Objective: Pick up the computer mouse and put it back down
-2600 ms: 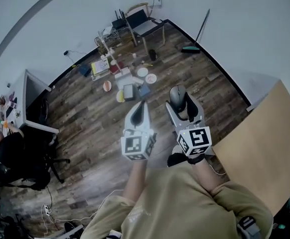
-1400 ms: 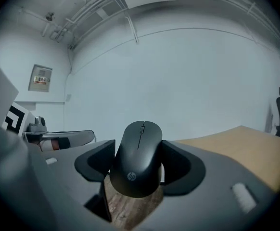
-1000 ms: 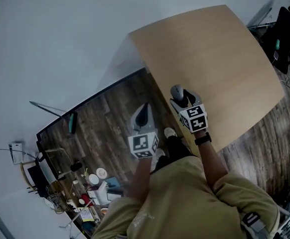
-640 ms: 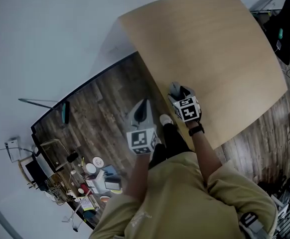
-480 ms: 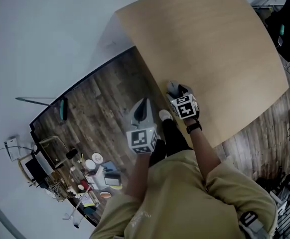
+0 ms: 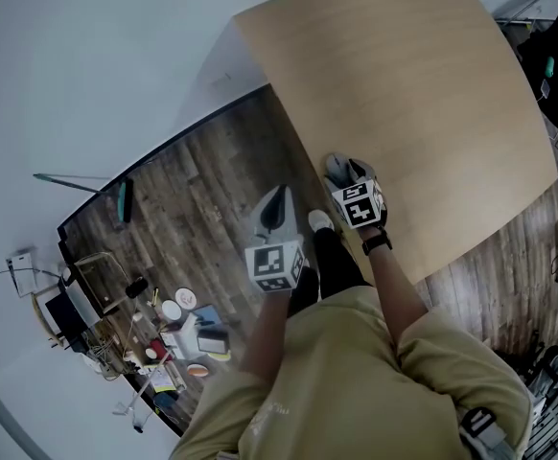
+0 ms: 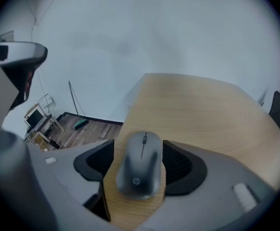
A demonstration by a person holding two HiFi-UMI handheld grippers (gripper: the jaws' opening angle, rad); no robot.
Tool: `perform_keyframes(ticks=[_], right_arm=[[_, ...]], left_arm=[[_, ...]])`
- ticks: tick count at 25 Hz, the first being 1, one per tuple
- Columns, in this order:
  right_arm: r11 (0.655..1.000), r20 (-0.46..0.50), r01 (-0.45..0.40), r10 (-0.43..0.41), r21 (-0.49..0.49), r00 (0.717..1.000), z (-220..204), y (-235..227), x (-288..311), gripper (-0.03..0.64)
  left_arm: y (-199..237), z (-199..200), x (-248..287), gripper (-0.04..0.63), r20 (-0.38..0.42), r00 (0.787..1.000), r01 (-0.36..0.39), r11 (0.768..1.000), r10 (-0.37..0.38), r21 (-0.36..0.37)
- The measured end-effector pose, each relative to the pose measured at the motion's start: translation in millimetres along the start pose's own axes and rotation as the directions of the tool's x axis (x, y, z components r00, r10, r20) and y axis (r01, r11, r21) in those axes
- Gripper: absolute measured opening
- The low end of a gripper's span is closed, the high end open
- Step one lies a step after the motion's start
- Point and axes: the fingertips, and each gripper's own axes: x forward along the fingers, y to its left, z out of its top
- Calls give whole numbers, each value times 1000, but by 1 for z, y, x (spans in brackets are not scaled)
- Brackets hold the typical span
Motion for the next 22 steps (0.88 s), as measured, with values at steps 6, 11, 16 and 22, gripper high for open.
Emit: perform_keyframes(ticks=[6, 11, 16, 22], right_arm=[[998, 238, -57, 64, -36, 969, 74, 41, -66, 260], [990, 421, -101, 135, -100, 897, 128, 93, -133, 143], [979, 544, -135, 198, -155, 815, 156, 143, -191, 76], [989, 660, -109, 145, -96, 737, 163, 174, -237, 7]], left_arm=[[15, 35, -32, 2, 74, 997, -40, 999, 38, 22], [31, 68, -74, 2, 153, 985, -87, 995, 80, 43], [38, 91, -118, 2, 227, 967, -130, 990, 113, 62], [41, 105, -170, 2, 294, 945, -174, 982, 145, 74]])
